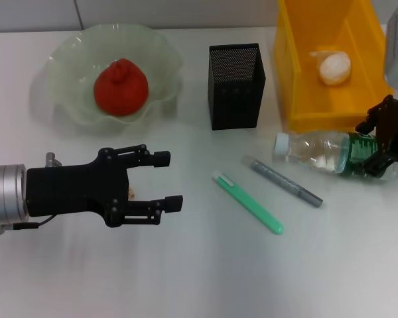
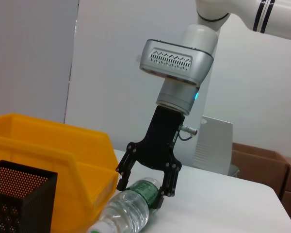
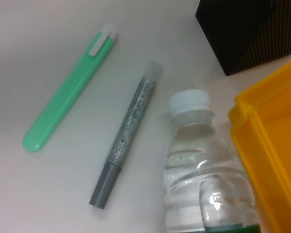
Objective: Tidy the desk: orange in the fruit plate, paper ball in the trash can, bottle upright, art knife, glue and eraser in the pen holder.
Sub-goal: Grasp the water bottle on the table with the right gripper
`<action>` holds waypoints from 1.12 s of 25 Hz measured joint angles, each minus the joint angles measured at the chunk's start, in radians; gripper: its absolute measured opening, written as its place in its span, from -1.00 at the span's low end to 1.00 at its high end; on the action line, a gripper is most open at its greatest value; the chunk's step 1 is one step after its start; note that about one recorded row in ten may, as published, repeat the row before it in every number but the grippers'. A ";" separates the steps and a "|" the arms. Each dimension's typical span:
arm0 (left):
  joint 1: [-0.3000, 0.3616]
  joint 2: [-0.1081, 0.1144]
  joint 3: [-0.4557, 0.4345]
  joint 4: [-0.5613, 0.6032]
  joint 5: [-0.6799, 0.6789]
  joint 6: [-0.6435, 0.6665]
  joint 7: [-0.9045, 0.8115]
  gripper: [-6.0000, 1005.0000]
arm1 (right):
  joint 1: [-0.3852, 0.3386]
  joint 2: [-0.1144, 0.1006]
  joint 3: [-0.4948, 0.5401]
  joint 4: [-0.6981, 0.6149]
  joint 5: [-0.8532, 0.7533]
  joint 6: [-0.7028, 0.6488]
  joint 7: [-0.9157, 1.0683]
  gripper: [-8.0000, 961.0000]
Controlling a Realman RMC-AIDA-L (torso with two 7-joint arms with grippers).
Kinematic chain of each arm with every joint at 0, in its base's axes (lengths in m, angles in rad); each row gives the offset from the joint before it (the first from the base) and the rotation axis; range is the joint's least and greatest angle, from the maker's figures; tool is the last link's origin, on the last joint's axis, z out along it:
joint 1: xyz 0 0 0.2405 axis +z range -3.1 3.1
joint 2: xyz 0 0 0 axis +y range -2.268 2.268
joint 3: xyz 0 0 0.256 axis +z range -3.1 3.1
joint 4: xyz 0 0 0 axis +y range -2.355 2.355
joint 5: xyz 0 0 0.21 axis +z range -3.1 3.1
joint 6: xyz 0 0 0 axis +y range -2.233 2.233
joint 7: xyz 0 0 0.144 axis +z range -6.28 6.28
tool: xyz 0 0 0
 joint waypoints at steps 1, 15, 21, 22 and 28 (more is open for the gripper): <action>0.000 0.000 0.000 0.000 0.000 0.002 0.000 0.62 | 0.000 0.000 0.000 0.000 0.000 0.000 0.000 0.70; 0.003 0.006 0.000 0.005 0.008 0.003 0.000 0.62 | 0.018 0.023 -0.030 0.027 -0.025 -0.010 0.020 0.70; 0.003 0.011 0.000 0.006 0.008 0.004 0.000 0.62 | 0.034 0.024 -0.031 0.067 -0.025 -0.002 0.020 0.70; 0.003 0.011 0.000 0.006 0.008 0.004 0.000 0.62 | 0.035 0.024 -0.031 0.072 -0.025 -0.001 0.020 0.70; 0.002 0.013 0.003 0.006 0.008 0.006 0.000 0.62 | 0.038 0.026 -0.031 0.084 -0.024 0.000 0.020 0.70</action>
